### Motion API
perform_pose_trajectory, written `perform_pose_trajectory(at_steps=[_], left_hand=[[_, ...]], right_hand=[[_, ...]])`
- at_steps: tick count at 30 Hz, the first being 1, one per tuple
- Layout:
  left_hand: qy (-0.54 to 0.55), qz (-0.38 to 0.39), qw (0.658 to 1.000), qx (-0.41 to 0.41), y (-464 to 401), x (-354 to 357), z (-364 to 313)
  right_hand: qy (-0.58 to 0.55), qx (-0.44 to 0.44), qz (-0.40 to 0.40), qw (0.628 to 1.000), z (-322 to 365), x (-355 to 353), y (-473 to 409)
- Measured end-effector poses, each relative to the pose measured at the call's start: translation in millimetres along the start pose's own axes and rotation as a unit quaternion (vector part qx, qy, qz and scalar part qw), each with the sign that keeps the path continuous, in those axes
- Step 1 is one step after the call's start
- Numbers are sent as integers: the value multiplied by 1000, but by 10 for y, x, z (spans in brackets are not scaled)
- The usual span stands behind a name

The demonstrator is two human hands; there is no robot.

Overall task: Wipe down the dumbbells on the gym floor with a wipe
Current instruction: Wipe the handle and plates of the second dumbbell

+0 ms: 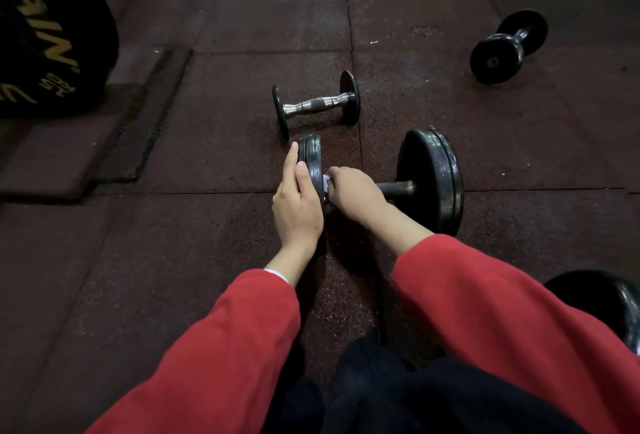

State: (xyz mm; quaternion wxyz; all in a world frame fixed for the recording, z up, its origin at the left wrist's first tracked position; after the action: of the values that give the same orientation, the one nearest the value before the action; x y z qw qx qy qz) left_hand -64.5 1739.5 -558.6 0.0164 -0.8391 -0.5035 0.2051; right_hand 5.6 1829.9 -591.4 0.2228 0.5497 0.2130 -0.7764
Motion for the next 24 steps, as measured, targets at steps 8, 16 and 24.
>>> perform_pose_trajectory(at_steps=[8,16,24], left_hand=[[0,-6,1000,-4,-11,-7,34],[1,-4,1000,-2,-5,12,49],[5,-10,1000,9,-17,16,35]], right_hand=[[-17,-111,-140,984,82,-65,425],[-48,-39,-178,982,-380,-228,508],[-58,-31,-152,986,-294,-208,435]])
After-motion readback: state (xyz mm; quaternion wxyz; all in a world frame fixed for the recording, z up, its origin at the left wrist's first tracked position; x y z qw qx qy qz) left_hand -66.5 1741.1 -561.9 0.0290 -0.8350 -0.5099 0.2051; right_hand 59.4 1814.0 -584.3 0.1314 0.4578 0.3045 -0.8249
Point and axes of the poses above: each hand's wrist, its own y-axis away from the middle knuckle, its own x-axis out of the palm, z = x × y, the point moved 10 cm from there along -y, towards the middle knuckle, and after that the axes turned 11 degrees about -z, right-handed, at the moved point
